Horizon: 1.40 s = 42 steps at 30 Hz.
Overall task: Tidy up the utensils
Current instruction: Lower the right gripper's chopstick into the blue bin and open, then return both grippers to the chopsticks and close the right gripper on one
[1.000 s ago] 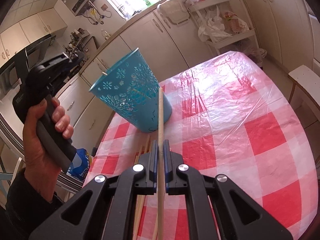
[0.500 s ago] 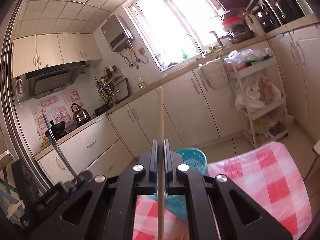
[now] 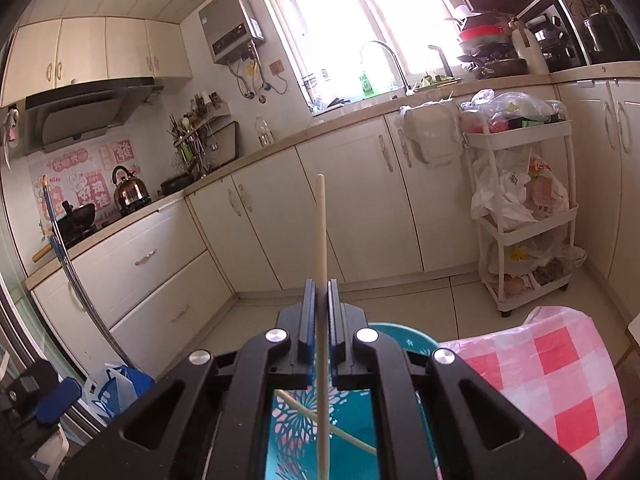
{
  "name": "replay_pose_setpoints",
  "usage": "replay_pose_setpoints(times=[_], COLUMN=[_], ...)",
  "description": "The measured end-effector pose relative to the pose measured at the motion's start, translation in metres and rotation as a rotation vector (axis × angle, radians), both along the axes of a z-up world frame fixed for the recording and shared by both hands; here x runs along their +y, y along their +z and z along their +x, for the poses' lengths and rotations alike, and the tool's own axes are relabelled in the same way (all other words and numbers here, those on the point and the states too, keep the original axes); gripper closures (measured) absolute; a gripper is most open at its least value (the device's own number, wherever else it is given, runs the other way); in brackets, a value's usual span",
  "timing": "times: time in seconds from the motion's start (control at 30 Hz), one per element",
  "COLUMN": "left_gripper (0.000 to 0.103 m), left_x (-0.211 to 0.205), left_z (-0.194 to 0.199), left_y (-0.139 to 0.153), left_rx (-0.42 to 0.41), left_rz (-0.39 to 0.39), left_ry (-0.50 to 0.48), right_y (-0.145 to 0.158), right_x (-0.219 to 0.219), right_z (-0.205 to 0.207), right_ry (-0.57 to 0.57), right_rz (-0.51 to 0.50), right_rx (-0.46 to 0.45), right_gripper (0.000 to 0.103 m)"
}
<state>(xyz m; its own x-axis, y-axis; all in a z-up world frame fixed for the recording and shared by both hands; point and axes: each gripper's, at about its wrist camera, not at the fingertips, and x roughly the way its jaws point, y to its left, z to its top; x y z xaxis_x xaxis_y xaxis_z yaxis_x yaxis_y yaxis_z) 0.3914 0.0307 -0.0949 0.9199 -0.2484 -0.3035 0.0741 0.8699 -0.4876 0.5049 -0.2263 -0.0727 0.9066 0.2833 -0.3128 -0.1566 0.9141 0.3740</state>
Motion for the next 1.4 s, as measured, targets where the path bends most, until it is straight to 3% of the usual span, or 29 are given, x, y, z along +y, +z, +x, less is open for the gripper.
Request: replay_pose_setpoints(times=[0.07, 0.13, 0.27, 0.37, 0.47, 0.57, 0.7, 1.03, 1.13, 1.4], left_gripper=[0.041, 0.040, 0.038, 0.038, 0.038, 0.038, 0.038, 0.038, 0.038, 0.038], left_x=[-0.001, -0.003, -0.007, -0.014, -0.024, -0.041, -0.071, -0.089, -0.089, -0.100], left_z=[0.000, -0.001, -0.001, 0.003, 0.006, 0.006, -0.005, -0.015, -0.012, -0.012], left_y=[0.002, 0.002, 0.000, -0.009, -0.033, -0.065, -0.091, -0.129, -0.135, -0.148], left_rx=[0.000, 0.002, 0.023, 0.094, 0.215, 0.347, 0.411, 0.504, 0.529, 0.552], left_rz=[0.003, 0.009, 0.053, 0.121, 0.180, 0.210, 0.316, 0.414, 0.433, 0.492], left_ry=[-0.004, -0.004, -0.011, -0.030, -0.072, -0.152, -0.230, -0.281, -0.279, -0.310], right_y=[-0.005, -0.007, 0.001, 0.003, -0.023, -0.074, -0.125, -0.147, -0.149, -0.149], right_x=[0.000, -0.001, -0.012, -0.029, -0.040, -0.041, -0.035, -0.002, 0.001, -0.019], right_z=[-0.007, -0.013, -0.045, -0.086, -0.116, -0.135, -0.145, -0.137, -0.139, -0.141], right_ry=[0.001, 0.004, -0.005, -0.032, -0.012, 0.034, 0.088, 0.105, 0.096, 0.077], right_rz=[-0.016, -0.026, -0.024, -0.035, -0.064, -0.108, -0.110, -0.261, -0.318, -0.272], right_rx=[0.006, 0.012, -0.019, -0.023, 0.127, 0.341, 0.513, 0.566, 0.546, 0.551], right_gripper=[0.081, 0.073, 0.073, 0.073, 0.073, 0.078, 0.082, 0.083, 0.093, 0.097])
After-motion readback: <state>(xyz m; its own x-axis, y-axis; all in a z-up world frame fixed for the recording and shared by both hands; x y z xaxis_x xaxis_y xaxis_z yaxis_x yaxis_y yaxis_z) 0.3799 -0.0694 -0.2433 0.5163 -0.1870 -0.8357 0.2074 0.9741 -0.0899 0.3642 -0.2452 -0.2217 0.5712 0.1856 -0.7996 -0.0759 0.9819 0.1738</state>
